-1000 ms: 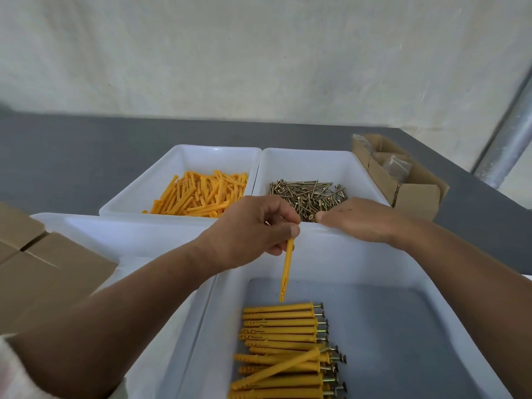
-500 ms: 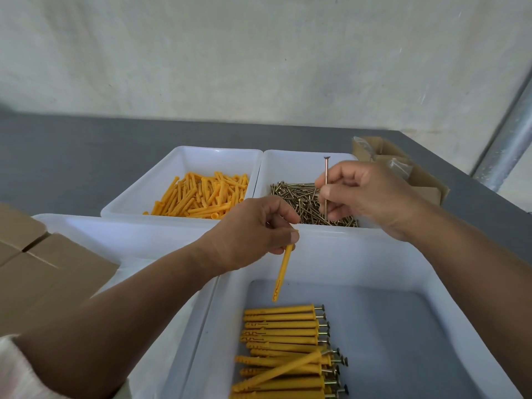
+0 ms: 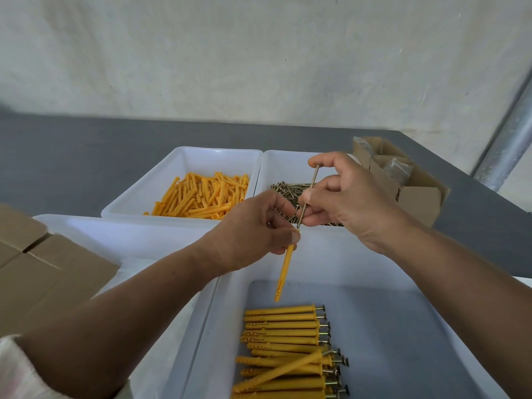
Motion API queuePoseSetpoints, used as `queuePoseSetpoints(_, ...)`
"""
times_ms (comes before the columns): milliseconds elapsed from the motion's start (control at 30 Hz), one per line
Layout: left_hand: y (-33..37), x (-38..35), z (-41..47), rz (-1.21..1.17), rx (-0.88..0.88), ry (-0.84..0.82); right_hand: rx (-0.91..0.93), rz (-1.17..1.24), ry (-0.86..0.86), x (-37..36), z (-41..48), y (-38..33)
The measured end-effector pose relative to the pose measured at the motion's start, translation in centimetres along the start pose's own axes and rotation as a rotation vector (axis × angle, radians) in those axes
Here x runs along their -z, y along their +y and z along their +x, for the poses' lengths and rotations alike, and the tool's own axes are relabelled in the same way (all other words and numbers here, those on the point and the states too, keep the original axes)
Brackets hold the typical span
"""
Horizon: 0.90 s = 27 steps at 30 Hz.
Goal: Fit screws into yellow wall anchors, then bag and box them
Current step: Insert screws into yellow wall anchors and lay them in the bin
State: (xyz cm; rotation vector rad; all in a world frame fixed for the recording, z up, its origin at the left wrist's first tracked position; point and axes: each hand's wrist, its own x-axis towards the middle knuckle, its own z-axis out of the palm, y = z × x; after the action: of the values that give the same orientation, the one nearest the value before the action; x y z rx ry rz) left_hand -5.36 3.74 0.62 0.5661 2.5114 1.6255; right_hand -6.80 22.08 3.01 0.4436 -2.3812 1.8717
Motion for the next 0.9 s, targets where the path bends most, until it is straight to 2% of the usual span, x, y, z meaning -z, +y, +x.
queuePoseSetpoints(233, -0.1, 0.1, 0.0, 0.003, -0.001, -0.005, 0.004, -0.060, 0.022, -0.3, -0.1, 0.0)
queuePoseSetpoints(633, 0.1, 0.1, 0.0, -0.070, 0.006, 0.015, -0.052, -0.135, -0.039, -0.8, -0.5, -0.5)
queuePoseSetpoints(767, 0.3, 0.2, 0.0, -0.075, 0.002, 0.005, -0.020, -0.303, -0.084, -0.5, -0.7, -0.5)
queuePoseSetpoints(900, 0.4, 0.2, -0.1, -0.073, -0.001, 0.003, 0.080, -0.574, -0.156, -0.3, -1.1, -1.2)
